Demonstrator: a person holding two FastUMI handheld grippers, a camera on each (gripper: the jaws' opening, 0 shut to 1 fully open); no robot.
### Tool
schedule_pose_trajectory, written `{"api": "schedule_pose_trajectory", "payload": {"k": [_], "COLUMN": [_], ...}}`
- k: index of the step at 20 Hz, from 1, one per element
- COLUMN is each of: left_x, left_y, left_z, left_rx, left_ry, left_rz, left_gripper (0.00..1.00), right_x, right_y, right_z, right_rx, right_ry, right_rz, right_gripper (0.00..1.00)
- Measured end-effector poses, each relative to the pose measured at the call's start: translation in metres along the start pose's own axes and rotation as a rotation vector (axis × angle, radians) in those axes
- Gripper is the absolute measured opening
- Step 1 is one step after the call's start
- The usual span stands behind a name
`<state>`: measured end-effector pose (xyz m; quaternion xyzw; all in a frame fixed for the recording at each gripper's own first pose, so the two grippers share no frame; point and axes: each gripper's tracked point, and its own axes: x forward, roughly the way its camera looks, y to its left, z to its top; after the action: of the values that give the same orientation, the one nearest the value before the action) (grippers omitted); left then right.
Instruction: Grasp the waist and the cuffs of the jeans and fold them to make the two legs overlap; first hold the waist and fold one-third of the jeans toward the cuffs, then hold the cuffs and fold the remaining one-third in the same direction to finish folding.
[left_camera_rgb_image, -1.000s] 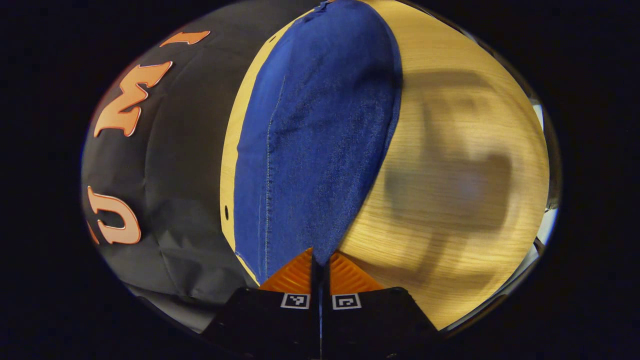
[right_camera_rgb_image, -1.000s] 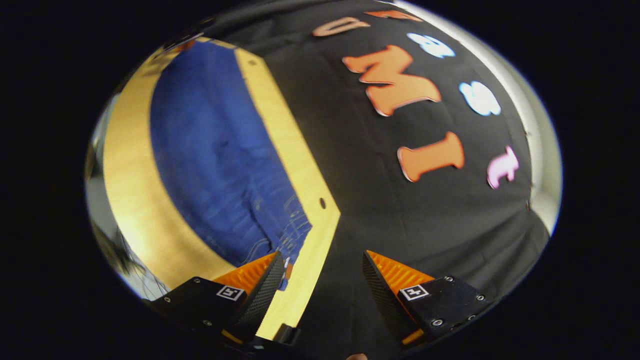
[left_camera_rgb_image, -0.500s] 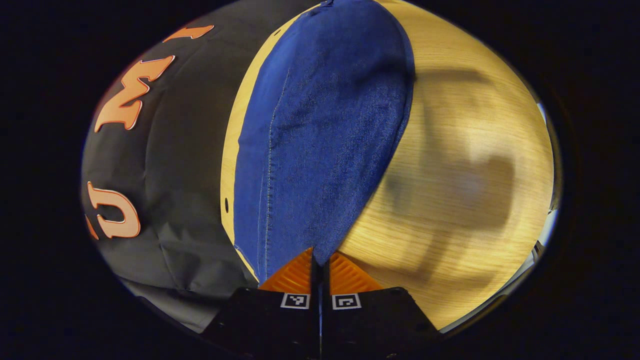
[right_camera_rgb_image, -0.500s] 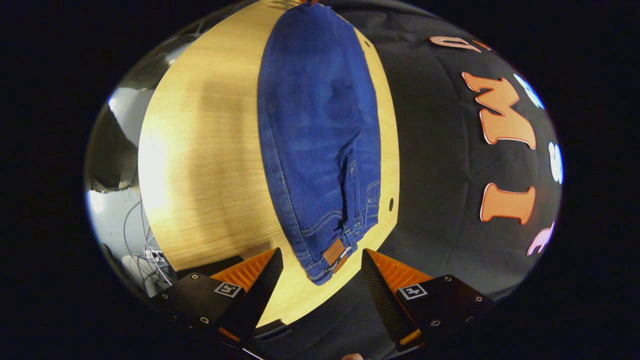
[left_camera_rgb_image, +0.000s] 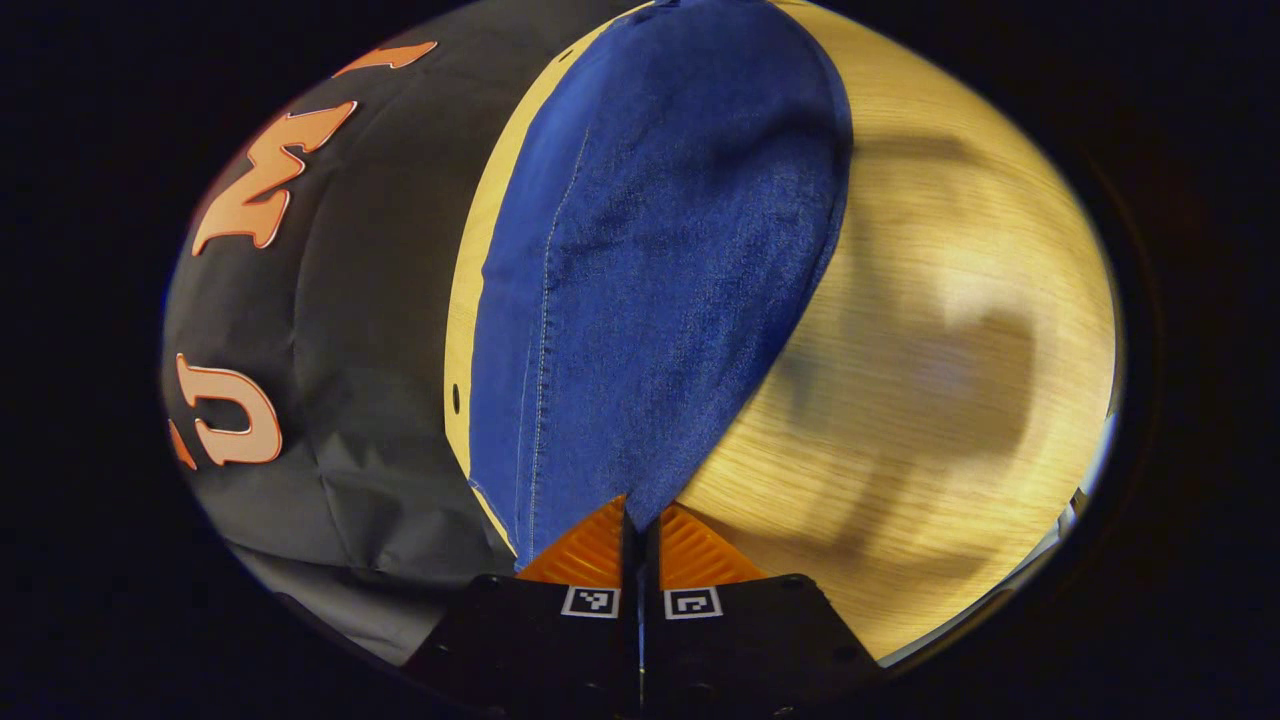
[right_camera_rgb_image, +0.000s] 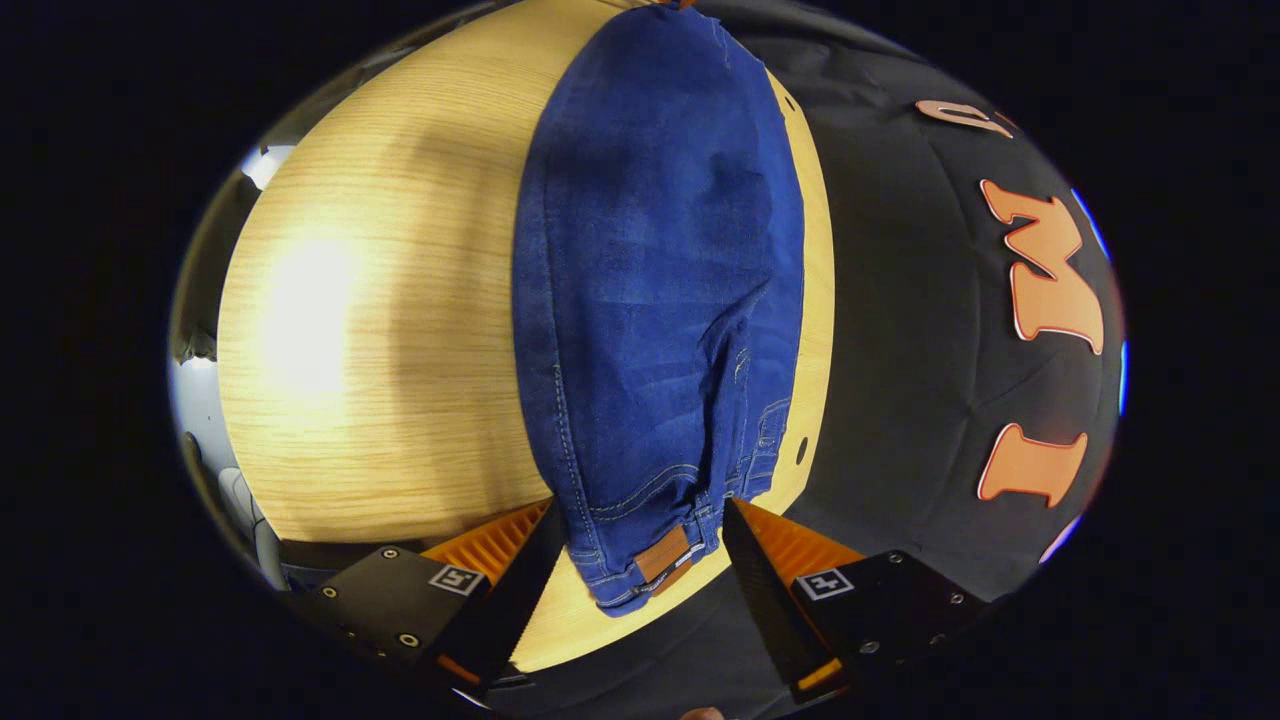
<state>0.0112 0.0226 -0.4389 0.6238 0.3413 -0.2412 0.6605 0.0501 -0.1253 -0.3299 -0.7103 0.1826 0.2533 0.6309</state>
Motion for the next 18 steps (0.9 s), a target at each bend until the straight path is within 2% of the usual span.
{"api": "schedule_pose_trajectory", "payload": {"k": [5, 7, 8, 10, 11, 12, 13, 17, 18], "left_x": [-0.001, 0.0, 0.001, 0.001, 0.001, 0.0, -0.001, -0.001, -0.003], "left_y": [-0.001, -0.001, -0.001, -0.001, -0.001, -0.002, -0.003, -0.011, -0.016], "left_z": [0.0, 0.0, 0.0, 0.0, 0.0, 0.0, 0.001, 0.0, -0.001], "left_rx": [-0.004, -0.014, -0.021, -0.021, -0.01, 0.005, 0.01, -0.054, -0.057], "left_ry": [0.011, 0.016, 0.016, 0.01, 0.01, 0.018, 0.029, 0.039, 0.05], "left_rz": [-0.014, -0.022, -0.026, -0.033, -0.036, -0.045, -0.061, -0.211, -0.284], "left_gripper": [0.02, 0.02, 0.02, 0.02, 0.02, 0.02, 0.02, 0.02, 0.02], "right_x": [0.012, 0.016, 0.019, 0.018, 0.02, 0.017, 0.017, 0.009, 0.005], "right_y": [-0.003, 0.011, 0.018, 0.018, 0.019, 0.019, 0.02, 0.015, 0.01], "right_z": [0.006, 0.008, 0.008, 0.005, 0.003, 0.004, 0.003, -0.004, -0.005], "right_rx": [0.004, -0.006, -0.022, -0.041, -0.015, 0.012, 0.036, 0.115, 0.141], "right_ry": [0.017, 0.022, 0.02, 0.023, 0.028, 0.027, 0.025, 0.011, 0.014], "right_rz": [0.036, 0.089, 0.107, 0.098, 0.101, 0.12, 0.147, 0.27, 0.294], "right_gripper": [0.95, 0.79, 0.56, 0.1, 0.1, 0.04, 0.04, 0.04, 0.04]}}
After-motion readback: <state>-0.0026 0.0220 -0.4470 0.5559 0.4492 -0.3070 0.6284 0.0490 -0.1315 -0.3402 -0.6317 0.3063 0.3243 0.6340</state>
